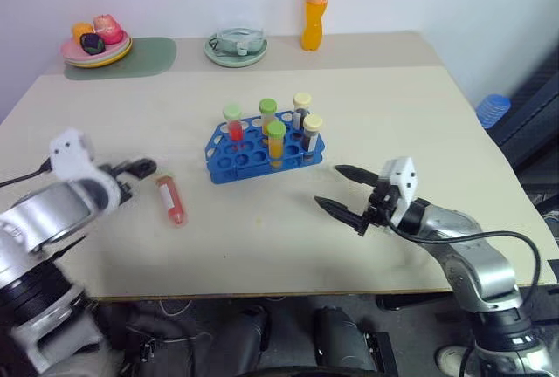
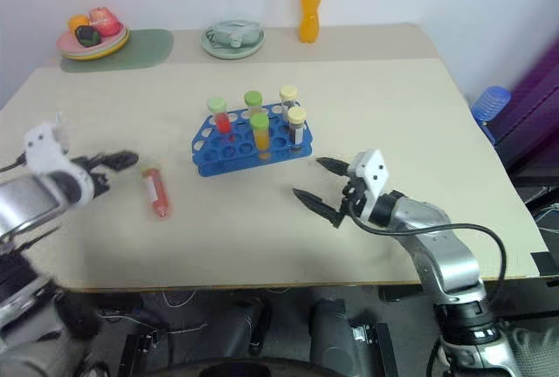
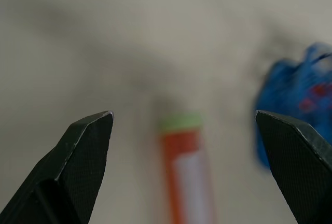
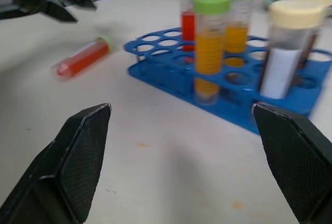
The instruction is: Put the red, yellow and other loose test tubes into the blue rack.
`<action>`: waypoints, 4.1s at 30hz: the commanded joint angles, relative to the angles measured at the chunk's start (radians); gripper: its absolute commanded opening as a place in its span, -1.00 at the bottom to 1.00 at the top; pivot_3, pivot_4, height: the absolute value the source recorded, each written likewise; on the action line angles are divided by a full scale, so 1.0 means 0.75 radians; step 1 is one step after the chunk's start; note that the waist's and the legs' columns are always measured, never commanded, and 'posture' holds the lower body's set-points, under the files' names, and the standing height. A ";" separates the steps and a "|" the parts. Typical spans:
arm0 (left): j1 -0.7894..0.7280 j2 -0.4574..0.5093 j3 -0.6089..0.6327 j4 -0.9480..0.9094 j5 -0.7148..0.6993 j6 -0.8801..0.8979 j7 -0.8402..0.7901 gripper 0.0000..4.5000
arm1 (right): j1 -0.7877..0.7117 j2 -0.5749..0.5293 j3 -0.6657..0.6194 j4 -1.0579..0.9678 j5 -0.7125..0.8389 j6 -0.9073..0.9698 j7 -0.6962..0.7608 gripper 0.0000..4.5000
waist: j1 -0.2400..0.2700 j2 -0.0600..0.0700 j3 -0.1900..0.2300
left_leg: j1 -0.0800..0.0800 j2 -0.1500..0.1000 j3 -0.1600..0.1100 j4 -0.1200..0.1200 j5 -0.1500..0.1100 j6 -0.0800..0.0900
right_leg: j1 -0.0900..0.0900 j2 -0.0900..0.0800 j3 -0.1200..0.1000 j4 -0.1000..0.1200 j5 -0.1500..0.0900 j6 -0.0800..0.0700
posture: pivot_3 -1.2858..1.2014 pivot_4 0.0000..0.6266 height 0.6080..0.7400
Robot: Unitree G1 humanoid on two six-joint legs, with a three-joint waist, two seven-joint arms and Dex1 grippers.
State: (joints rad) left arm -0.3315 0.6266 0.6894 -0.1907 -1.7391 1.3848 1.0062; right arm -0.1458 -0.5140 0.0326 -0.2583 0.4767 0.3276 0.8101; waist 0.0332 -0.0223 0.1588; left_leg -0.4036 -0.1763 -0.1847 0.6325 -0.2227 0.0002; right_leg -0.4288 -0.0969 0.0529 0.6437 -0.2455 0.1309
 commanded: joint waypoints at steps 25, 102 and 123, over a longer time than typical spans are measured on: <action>-0.327 -0.050 -0.518 0.304 -0.311 -0.474 0.811 0.99 | -0.028 0.069 -0.011 0.078 -0.039 -0.111 0.060 1.00 | 0.011 0.003 -0.001 | 0.016 0.002 0.008 -0.005 -0.006 -0.001 | 0.008 0.003 0.003 -0.010 0.000 0.000 | 0.03 -0.52 1.00; -0.081 -0.471 -1.001 0.781 2.014 -2.493 -2.118 -0.67 | 0.310 -0.147 -0.445 -0.477 0.054 0.183 -0.226 1.00 | 0.007 0.013 0.005 | 0.012 0.015 0.027 -0.009 -0.013 0.015 | 0.009 0.001 0.002 -0.019 0.004 -0.005 | 0.03 -0.52 1.00; -0.012 -0.496 -0.926 0.776 1.950 -2.409 -2.221 -0.67 | 0.298 -0.139 -0.424 -0.470 0.046 0.193 -0.223 1.00 | 0.007 0.015 0.003 | 0.015 0.015 0.027 -0.008 -0.014 0.016 | 0.012 0.001 0.002 -0.019 0.004 -0.005 | 0.03 -0.52 1.00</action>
State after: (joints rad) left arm -0.3685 0.2541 -0.0065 0.3393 -0.2769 -0.4570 -0.6430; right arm 0.0755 -0.6097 -0.2768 -0.5846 0.4971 0.4839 0.6381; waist 0.0388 -0.0111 0.1613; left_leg -0.3925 -0.1651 -0.1647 0.6263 -0.2328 0.0119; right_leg -0.4200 -0.0961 0.0542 0.6297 -0.2429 0.1274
